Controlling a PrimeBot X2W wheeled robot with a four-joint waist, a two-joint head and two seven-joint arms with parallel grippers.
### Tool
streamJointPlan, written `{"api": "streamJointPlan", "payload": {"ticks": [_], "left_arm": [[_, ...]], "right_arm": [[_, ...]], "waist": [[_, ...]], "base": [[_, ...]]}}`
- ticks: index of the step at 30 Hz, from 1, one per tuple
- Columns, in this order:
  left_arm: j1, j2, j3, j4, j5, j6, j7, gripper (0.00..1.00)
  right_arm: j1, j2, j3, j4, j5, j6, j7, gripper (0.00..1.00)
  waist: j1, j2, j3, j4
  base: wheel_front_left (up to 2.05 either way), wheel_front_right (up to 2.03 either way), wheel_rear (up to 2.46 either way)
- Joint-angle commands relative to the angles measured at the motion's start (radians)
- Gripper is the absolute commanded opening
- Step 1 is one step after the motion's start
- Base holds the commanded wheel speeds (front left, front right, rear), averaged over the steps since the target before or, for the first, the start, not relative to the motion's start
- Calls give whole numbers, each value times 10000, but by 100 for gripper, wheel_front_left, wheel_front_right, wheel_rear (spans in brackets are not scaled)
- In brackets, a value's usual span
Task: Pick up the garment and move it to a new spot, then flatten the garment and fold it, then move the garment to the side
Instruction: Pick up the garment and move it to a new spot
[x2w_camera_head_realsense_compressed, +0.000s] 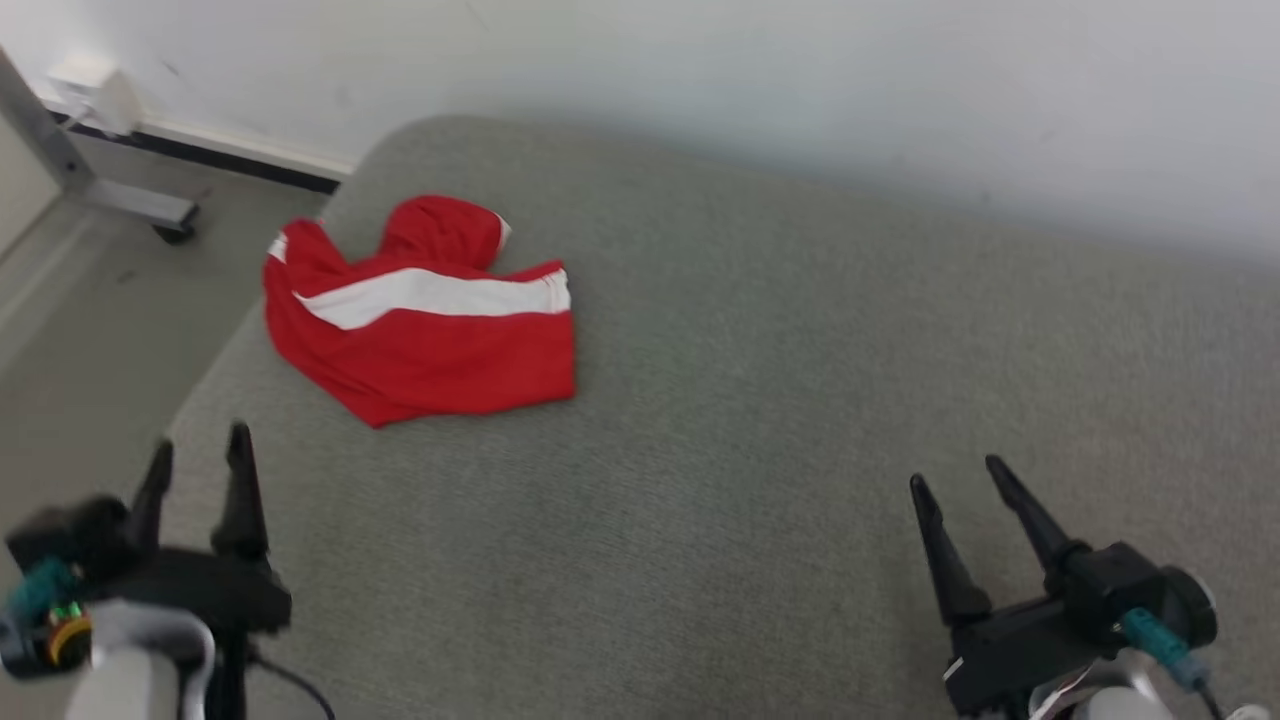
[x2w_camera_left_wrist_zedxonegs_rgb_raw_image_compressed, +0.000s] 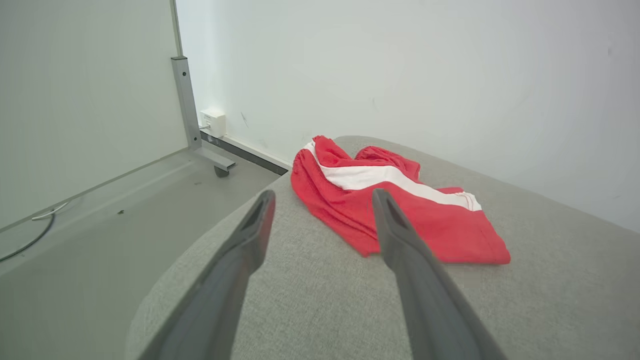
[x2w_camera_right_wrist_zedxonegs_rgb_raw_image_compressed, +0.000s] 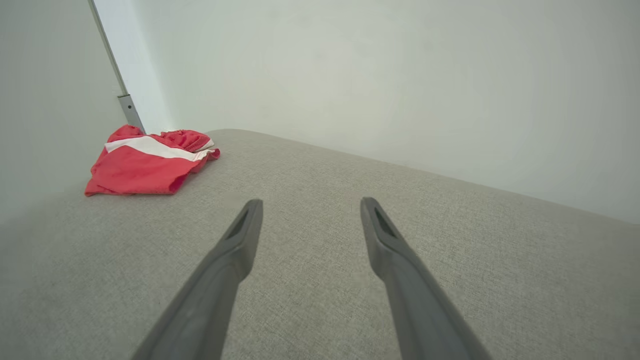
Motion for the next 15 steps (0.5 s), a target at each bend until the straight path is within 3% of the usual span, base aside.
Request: {"api": "streamJointPlan", "payload": {"ticks": [1, 8, 15], "left_arm": [[-300, 111, -10, 35, -245, 17, 133, 100], [-2212, 1321, 70, 157, -1528, 18, 1416, 100], [-3335, 2050, 751, 204, -3032, 127, 3560, 100]], "right_arm": [[-144, -112, 2, -123, -59, -28, 58, 100], [-817, -475, 100, -1056, -243, -28, 349, 100], [-1315, -623, 97, -1787, -278, -28, 456, 100]], "waist": [[-3, -2, 1405, -1163], [-3, -2, 3071, -2161], [-3, -2, 4304, -2708]], "base": [[0, 0, 0], [0, 0, 0], [0, 0, 0]]}}
